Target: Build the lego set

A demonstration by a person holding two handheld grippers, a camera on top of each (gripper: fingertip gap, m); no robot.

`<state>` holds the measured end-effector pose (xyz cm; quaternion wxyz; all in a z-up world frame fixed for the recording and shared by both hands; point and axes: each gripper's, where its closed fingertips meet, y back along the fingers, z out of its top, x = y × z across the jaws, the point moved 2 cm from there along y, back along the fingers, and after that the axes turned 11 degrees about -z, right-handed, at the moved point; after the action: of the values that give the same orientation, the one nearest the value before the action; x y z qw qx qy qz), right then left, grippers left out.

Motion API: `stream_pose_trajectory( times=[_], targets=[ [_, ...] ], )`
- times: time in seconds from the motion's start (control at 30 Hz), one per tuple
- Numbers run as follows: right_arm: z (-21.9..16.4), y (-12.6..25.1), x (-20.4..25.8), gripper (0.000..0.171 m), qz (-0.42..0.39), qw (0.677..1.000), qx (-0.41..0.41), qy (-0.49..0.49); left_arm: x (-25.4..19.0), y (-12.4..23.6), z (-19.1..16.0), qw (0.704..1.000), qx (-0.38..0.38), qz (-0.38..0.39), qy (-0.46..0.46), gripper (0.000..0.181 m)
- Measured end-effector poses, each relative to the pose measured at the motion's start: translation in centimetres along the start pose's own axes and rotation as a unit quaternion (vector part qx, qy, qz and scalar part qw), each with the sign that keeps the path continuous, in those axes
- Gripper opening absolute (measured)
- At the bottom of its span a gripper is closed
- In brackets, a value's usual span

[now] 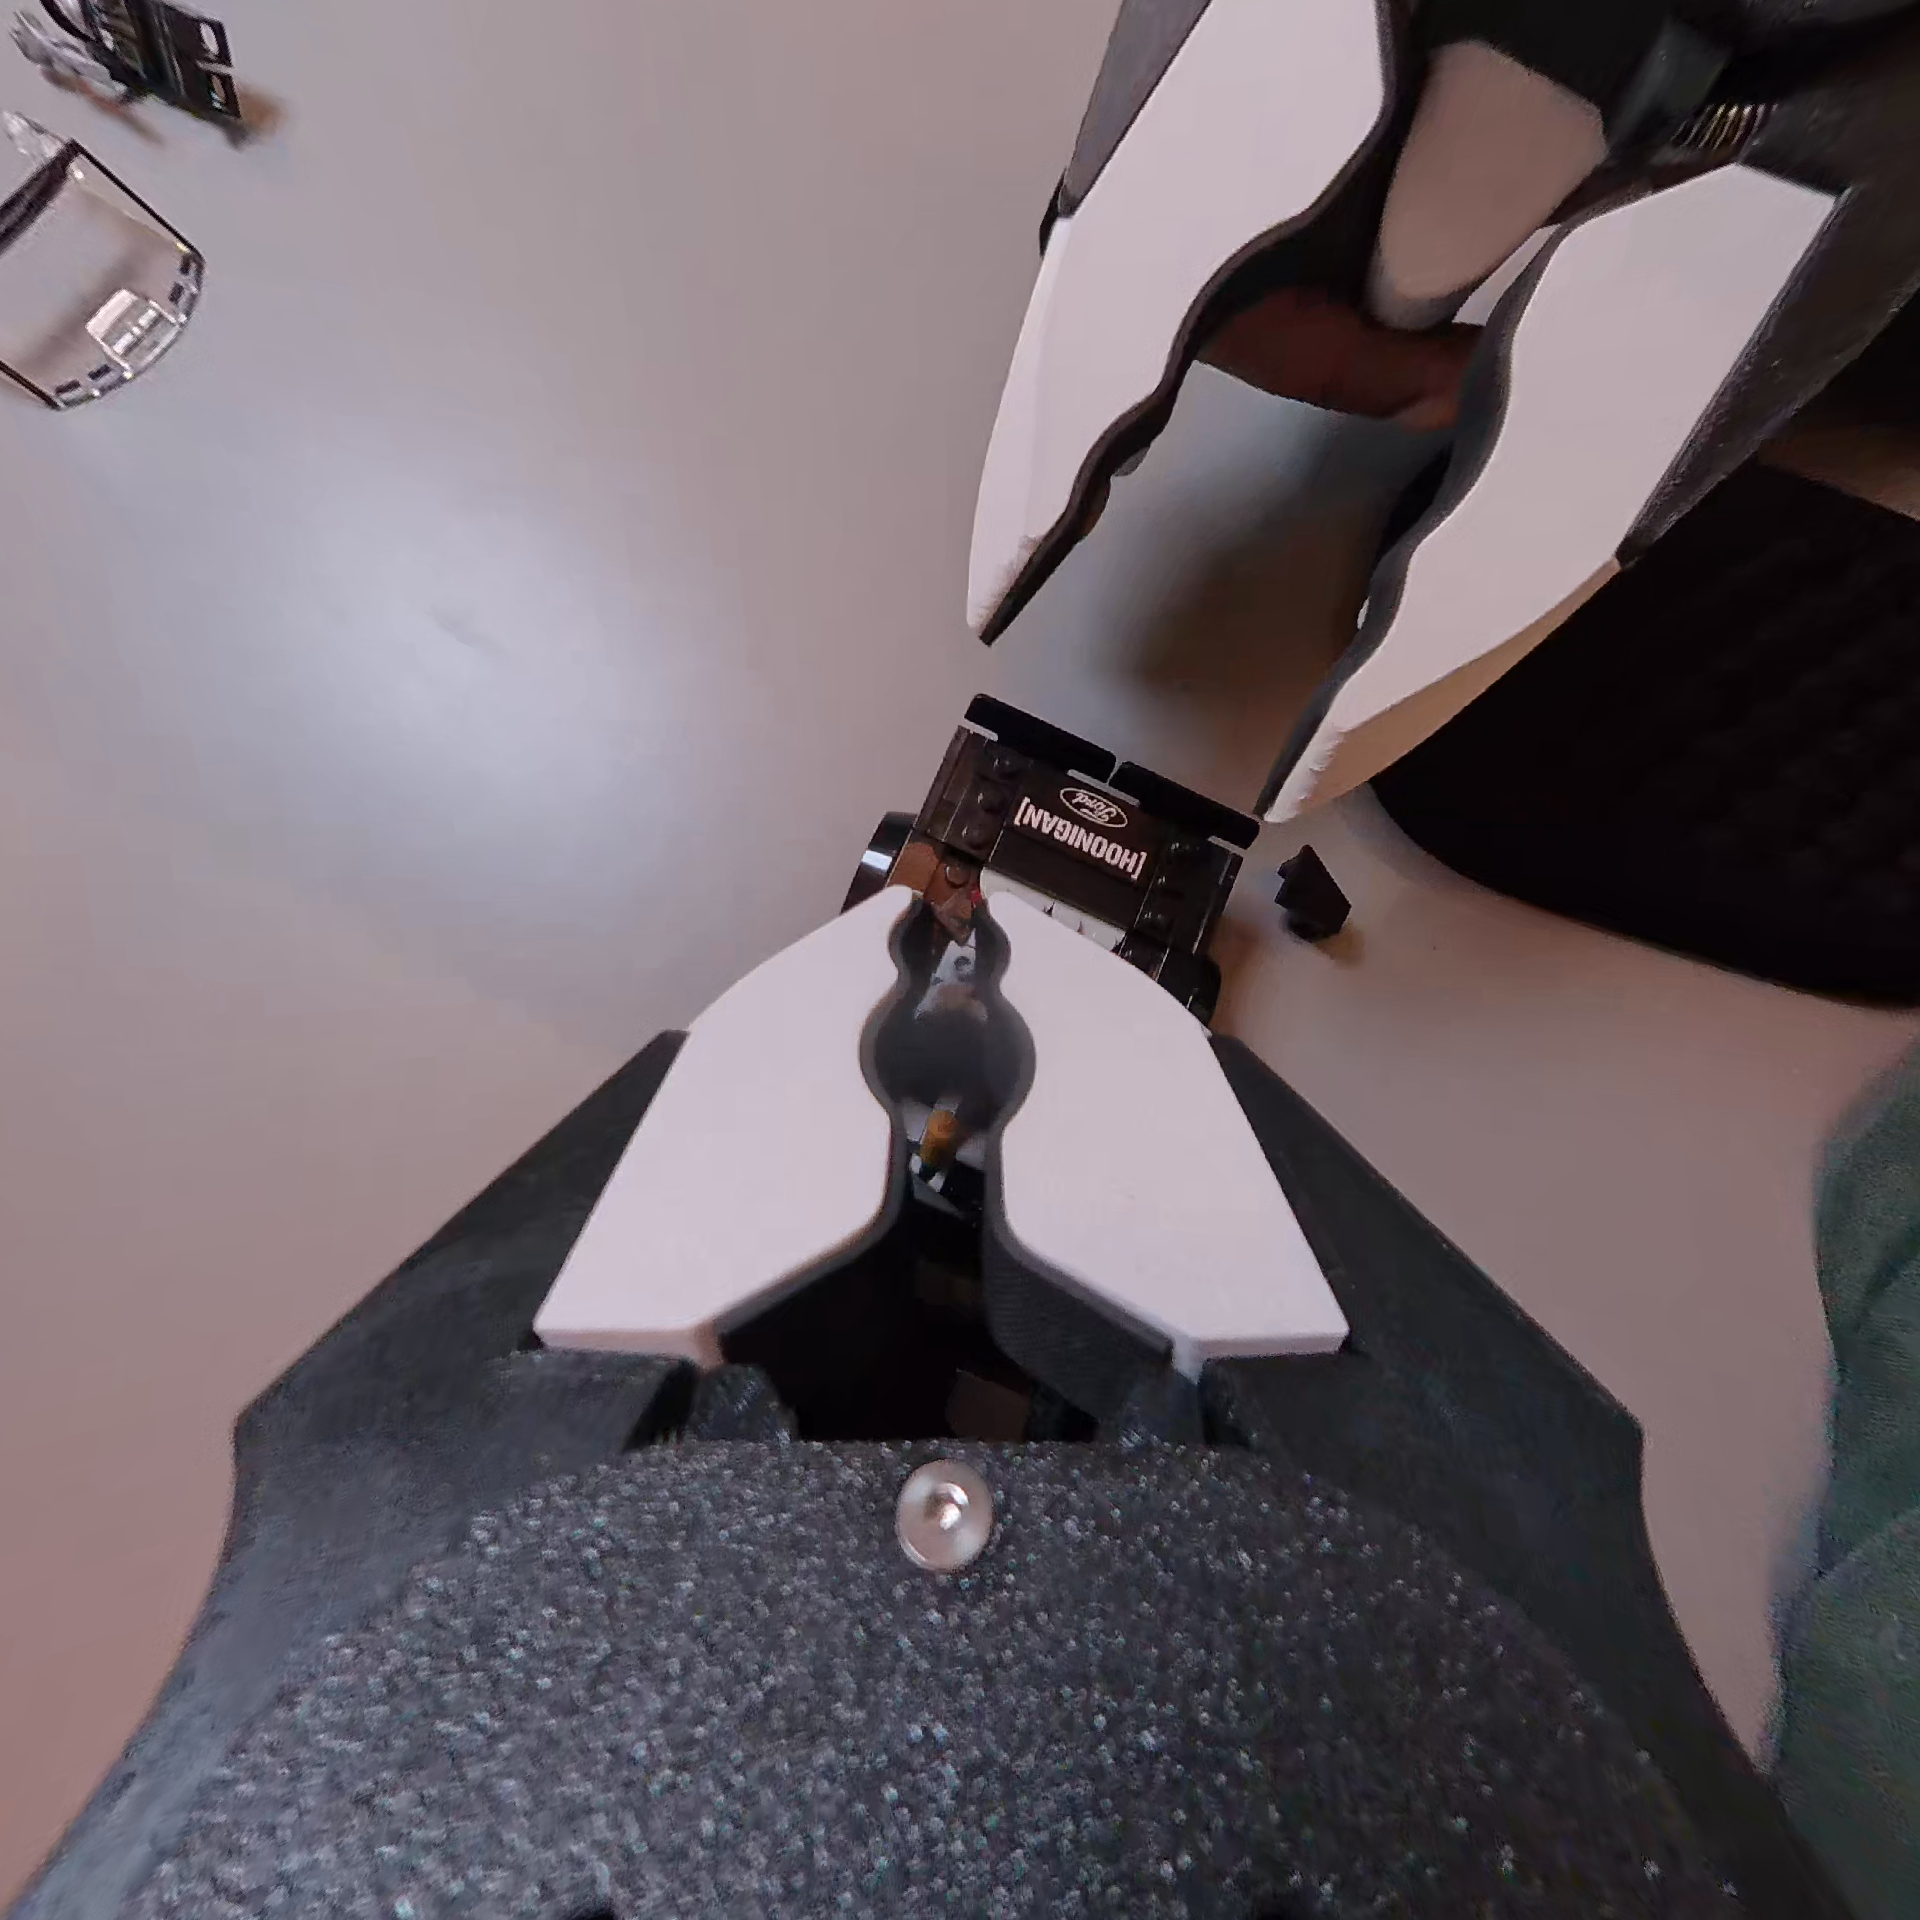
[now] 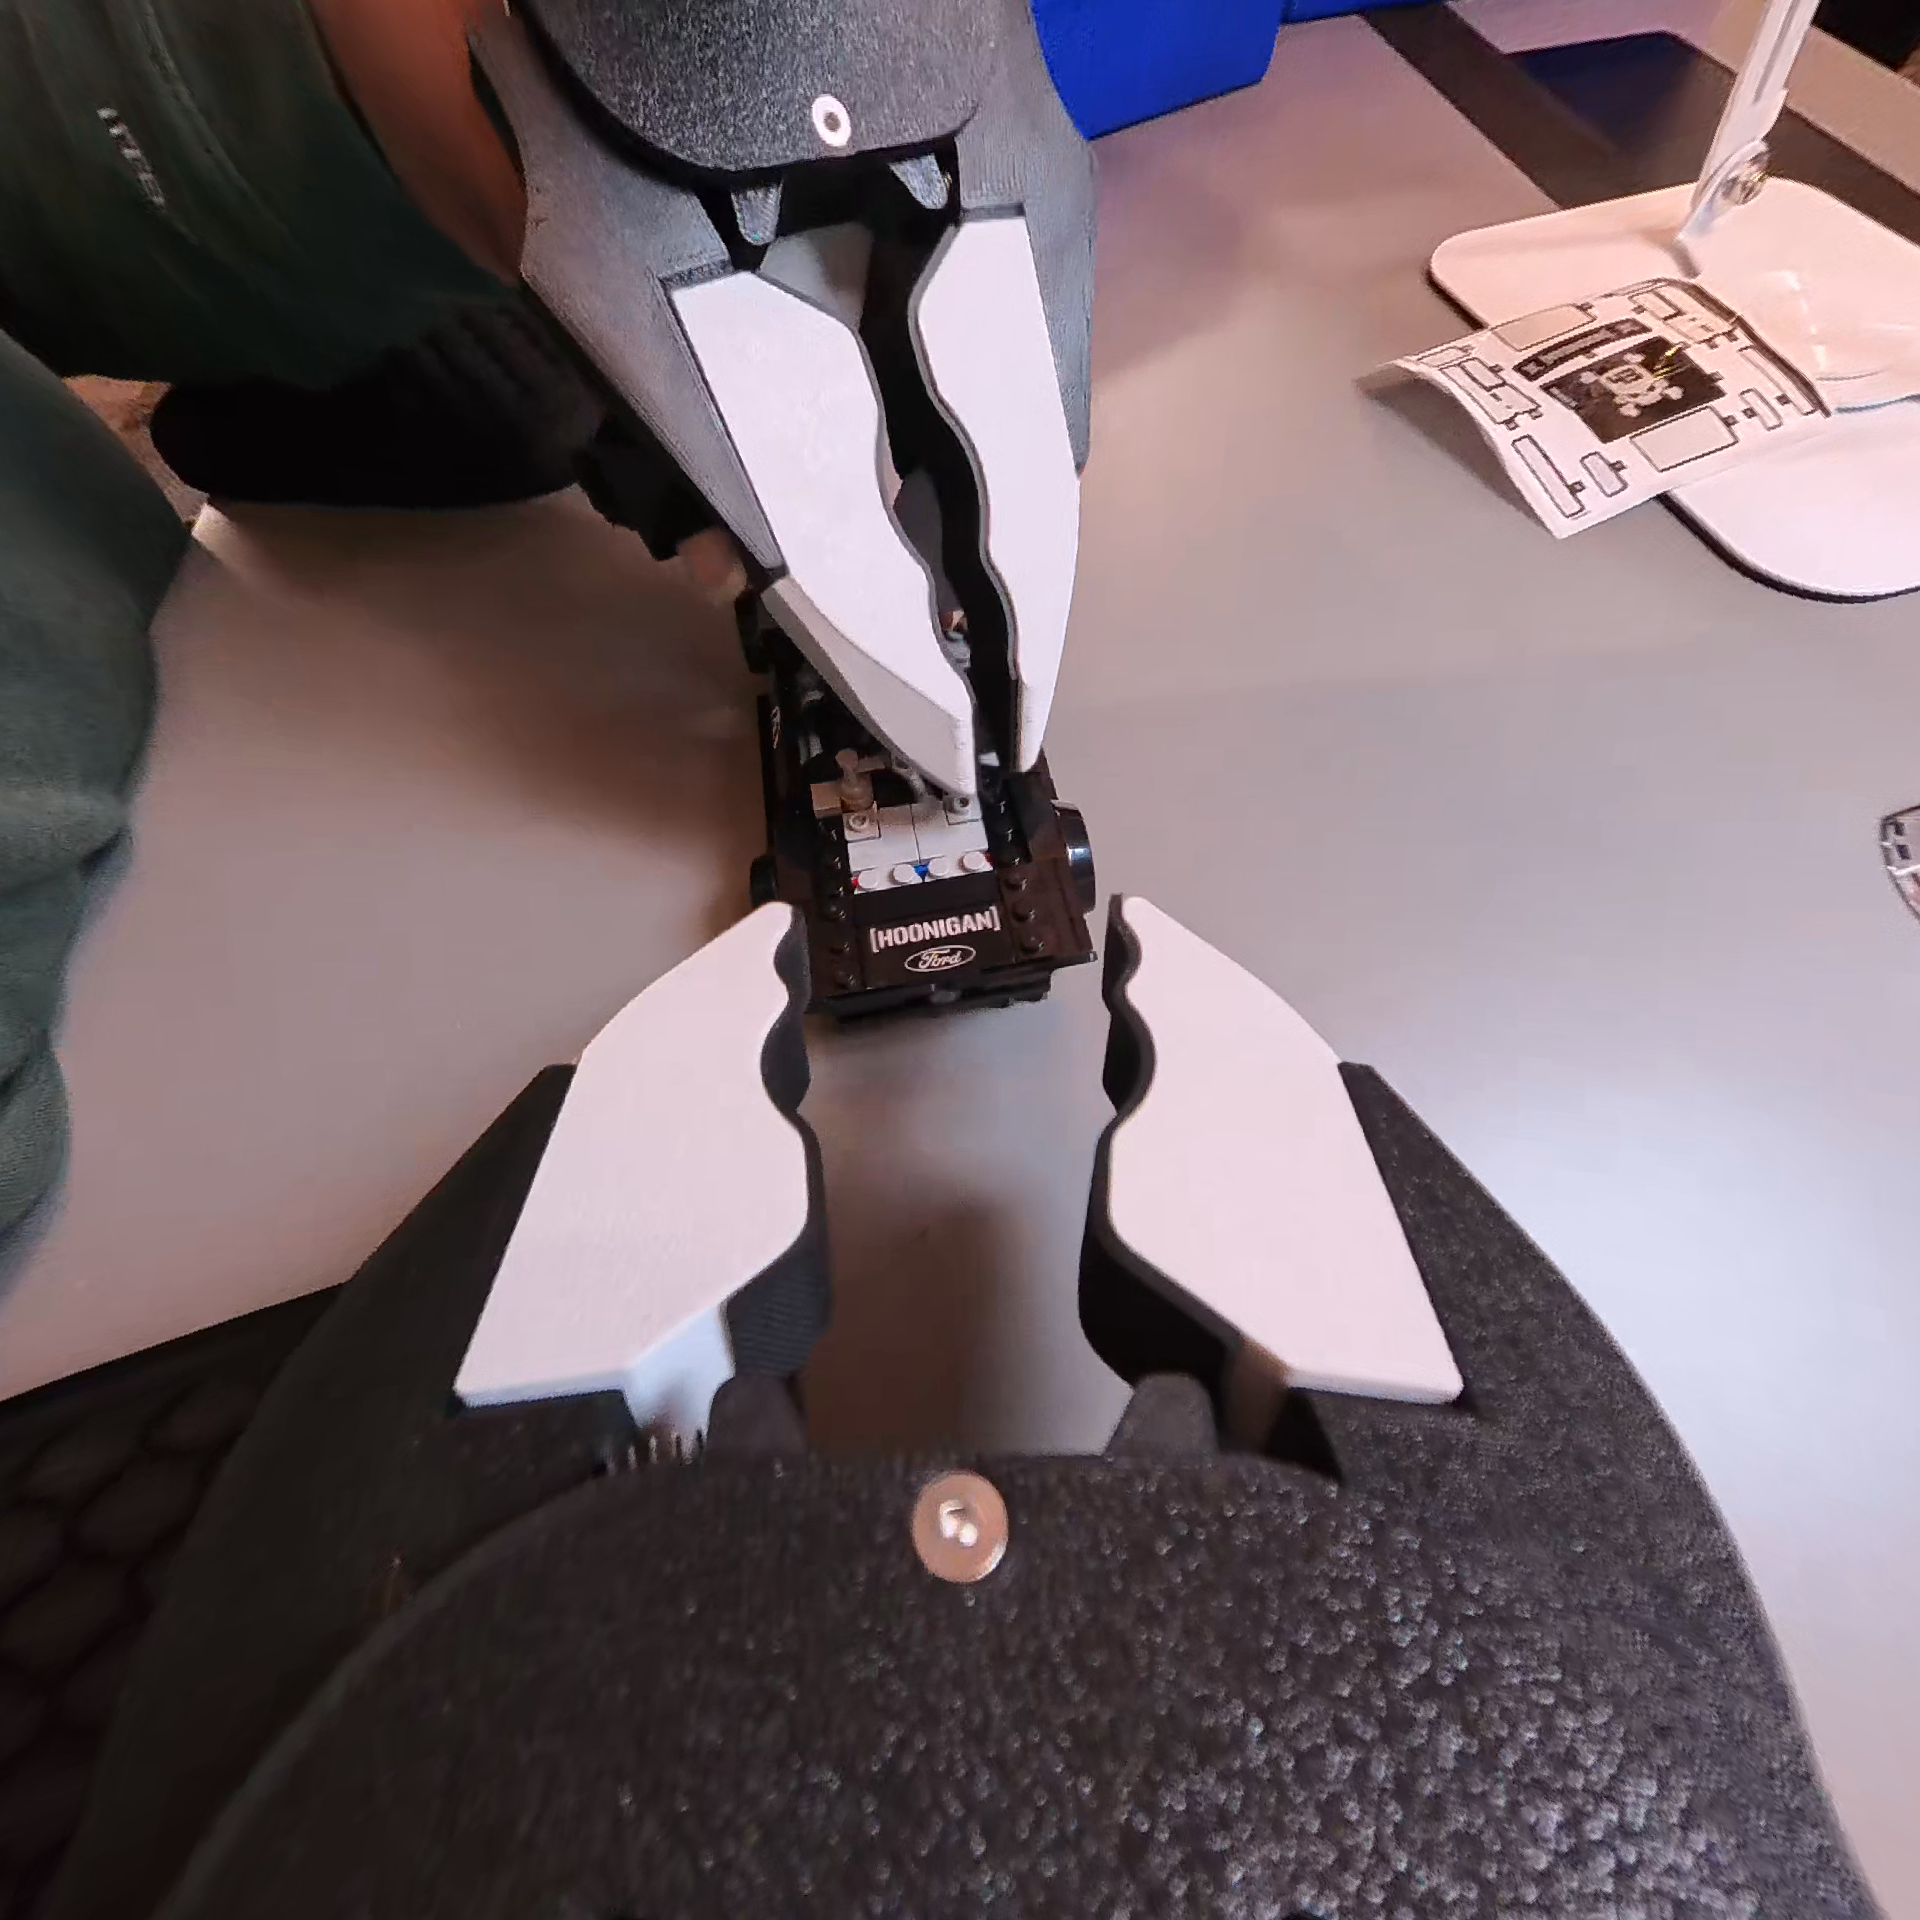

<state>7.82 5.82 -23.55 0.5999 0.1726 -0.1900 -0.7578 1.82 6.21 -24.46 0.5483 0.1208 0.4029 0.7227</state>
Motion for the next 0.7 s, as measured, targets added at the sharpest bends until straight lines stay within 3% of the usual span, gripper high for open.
stream_pose_trajectory(
  times=[0.7],
  targets=[
    [0.2, -0.9, 1.4, 0.052, 0.017, 1.0, 0.007, 0.014, 0.3, -0.6, -0.6, 1.0, 0.025, 0.013, 0.009, 0.018]
  ],
)
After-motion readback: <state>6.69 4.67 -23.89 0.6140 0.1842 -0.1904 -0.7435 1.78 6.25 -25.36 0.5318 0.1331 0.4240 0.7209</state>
